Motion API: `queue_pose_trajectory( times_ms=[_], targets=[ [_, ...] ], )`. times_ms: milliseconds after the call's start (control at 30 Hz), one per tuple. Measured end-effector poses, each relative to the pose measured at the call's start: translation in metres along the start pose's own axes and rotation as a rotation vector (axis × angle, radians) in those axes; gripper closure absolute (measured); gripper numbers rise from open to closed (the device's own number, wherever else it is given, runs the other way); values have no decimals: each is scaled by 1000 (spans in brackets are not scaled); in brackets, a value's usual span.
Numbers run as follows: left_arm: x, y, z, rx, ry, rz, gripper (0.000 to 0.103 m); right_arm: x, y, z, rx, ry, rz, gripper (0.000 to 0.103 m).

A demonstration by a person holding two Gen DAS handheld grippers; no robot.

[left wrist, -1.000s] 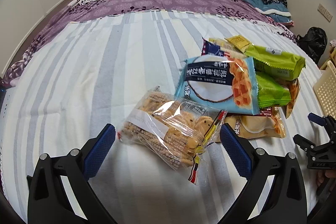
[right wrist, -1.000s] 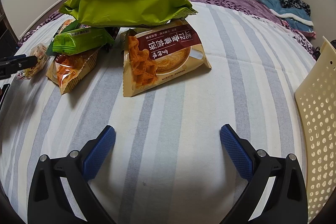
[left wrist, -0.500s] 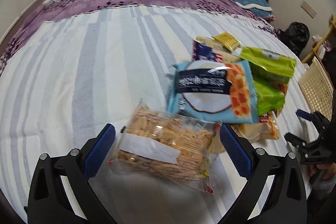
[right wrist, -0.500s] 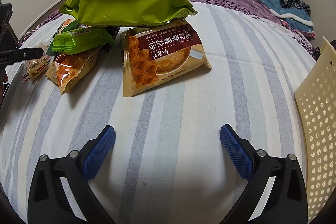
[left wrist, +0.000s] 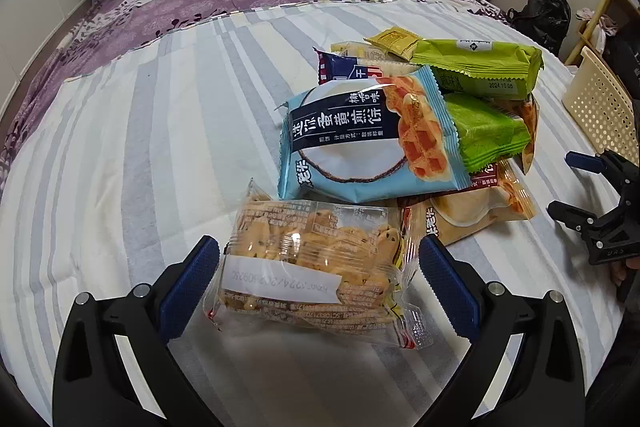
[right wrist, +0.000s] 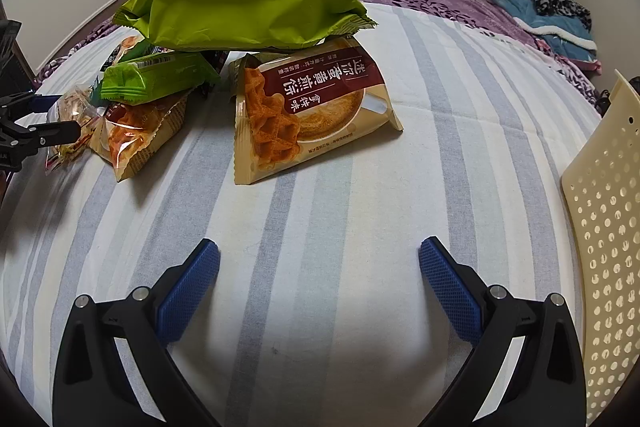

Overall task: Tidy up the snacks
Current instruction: 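Grasp the clear biscuit bag with the left tool while the right tool grasps a green packet, then carry the green packet into the cream basket and open the right tool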

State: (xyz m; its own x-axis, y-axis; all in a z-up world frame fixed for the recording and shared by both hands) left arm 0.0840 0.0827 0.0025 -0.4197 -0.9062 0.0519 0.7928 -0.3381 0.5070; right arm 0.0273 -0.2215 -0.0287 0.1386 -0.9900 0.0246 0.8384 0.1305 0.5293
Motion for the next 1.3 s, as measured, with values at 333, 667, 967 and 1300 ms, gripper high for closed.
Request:
queue_pose_trajectory(
  times_ms=[333,667,967,1300],
  targets=[
    [10,-12,-14,-29,16,-7,2,0,-1,0,0,2,-1,5],
    [7,-17,3,36,72,39,7,1,1,4,9,7,-4,5],
    [-5,-21,46,135,104,121,8,4,46,47,198,75,18,5],
    [3,-21,64,175,80,138,8,12,74,42,180,215,-110,5]
  ],
)
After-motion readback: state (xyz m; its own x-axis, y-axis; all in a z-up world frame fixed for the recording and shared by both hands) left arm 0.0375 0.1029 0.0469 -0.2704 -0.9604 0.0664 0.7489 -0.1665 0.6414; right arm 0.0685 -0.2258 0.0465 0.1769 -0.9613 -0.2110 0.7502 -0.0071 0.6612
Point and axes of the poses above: each gripper's, at about its wrist camera, not at the fingertips, and z roughly against the way its jaws point, x to its right, y to its top, the point moved 2 cm from there along -z, roughly the way its jaws point, and after that the axes turned 1 degree about -z, right-handed, at the moved point
